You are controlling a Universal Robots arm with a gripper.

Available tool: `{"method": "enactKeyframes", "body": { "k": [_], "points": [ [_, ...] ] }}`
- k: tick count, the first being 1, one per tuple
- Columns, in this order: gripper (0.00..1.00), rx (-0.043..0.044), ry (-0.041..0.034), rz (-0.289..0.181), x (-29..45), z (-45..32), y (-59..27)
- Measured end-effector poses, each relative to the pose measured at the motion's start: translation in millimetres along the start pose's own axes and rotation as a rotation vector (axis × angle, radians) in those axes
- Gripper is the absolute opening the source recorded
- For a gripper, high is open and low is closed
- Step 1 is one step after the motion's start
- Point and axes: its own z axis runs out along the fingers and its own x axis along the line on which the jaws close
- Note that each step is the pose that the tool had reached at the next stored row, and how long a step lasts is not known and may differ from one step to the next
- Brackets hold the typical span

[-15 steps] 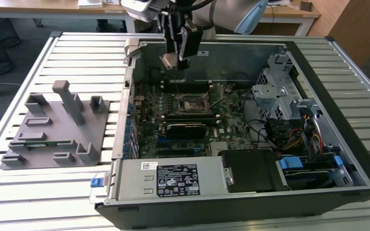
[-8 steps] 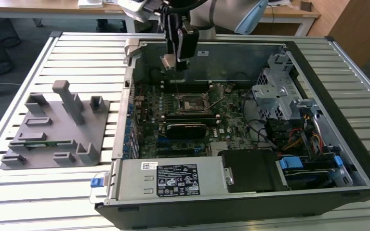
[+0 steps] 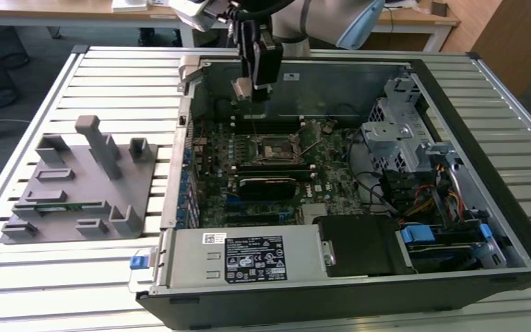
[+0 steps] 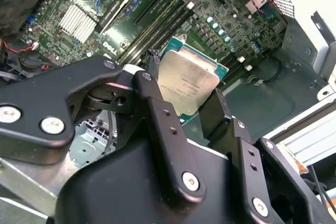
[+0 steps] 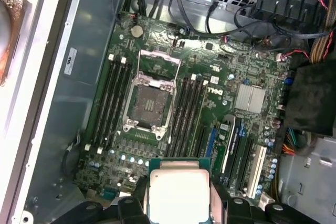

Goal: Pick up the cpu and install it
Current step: 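Place the cpu into insertion slot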

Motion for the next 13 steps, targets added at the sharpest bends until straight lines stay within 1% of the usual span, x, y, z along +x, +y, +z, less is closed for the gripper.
{"method": "enactKeyframes", "body": {
  "k": [4, 9, 13],
  "points": [
    [0.55, 0.0000, 0.0001, 0.000, 5.0, 1.8, 4.7],
    [0.55, 0.0003, 0.0001, 0.001, 8.8, 4.3, 11.5],
    [0.55, 0.0010, -0.0011, 0.020, 10.6, 6.4, 15.5]
  ]
}}
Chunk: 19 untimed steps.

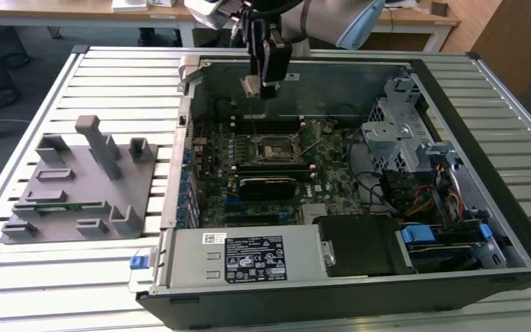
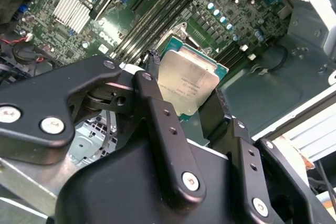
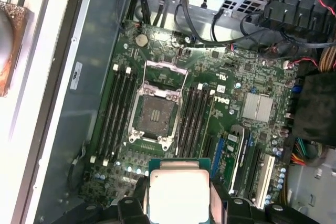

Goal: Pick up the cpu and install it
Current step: 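Place the cpu into insertion slot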

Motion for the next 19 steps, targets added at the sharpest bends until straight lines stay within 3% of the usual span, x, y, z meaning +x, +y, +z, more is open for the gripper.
{"method": "enactKeyframes", "body": {
  "k": [13, 19],
  "points": [
    [0.55, 0.0041, -0.0033, 0.146, 1.5, 7.7, 1.1],
    [0.55, 0.0043, -0.0034, 0.158, 4.3, 11.4, 7.0]
  ]
}}
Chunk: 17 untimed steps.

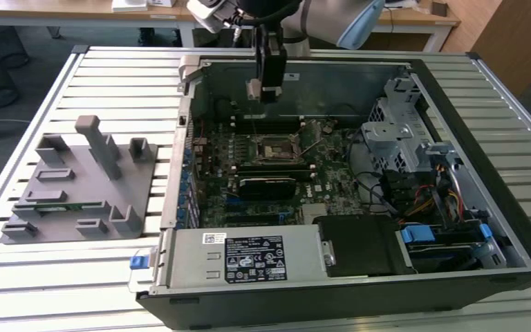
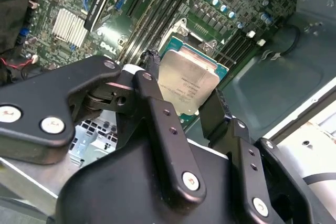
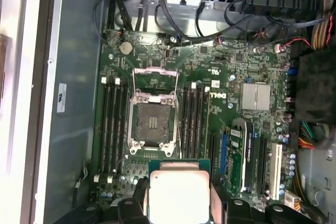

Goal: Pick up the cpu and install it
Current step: 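Place the cpu into insertion slot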

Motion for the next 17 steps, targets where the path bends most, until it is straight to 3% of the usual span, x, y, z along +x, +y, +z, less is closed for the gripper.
{"method": "enactKeyframes", "body": {
  "k": [6, 17],
  "points": [
    [0.55, 0.0002, -0.0002, 0.000, 1.4, 2.3, 10.9],
    [0.55, 0.0004, 0.0011, 0.000, 3.8, 3.5, 18.9]
  ]
}}
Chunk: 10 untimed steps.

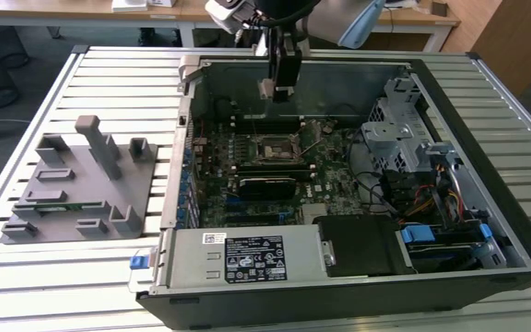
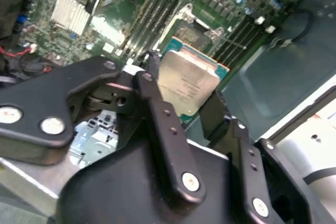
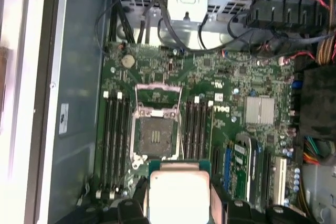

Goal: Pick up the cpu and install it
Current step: 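Place the cpu into insertion slot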

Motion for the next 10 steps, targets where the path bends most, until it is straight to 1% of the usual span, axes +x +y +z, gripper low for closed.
{"method": "enactKeyframes", "body": {
  "k": [3, 6, 10],
  "points": [
    [0.55, -0.0006, 0.0002, 0.002, 3.7, 0.5, 0.6],
    [0.55, -0.0014, 0.0002, 0.005, 5.4, 1.2, 0.3],
    [0.55, -0.0014, 0.0008, 0.005, 7.8, 7.7, 1.2]
  ]
}}
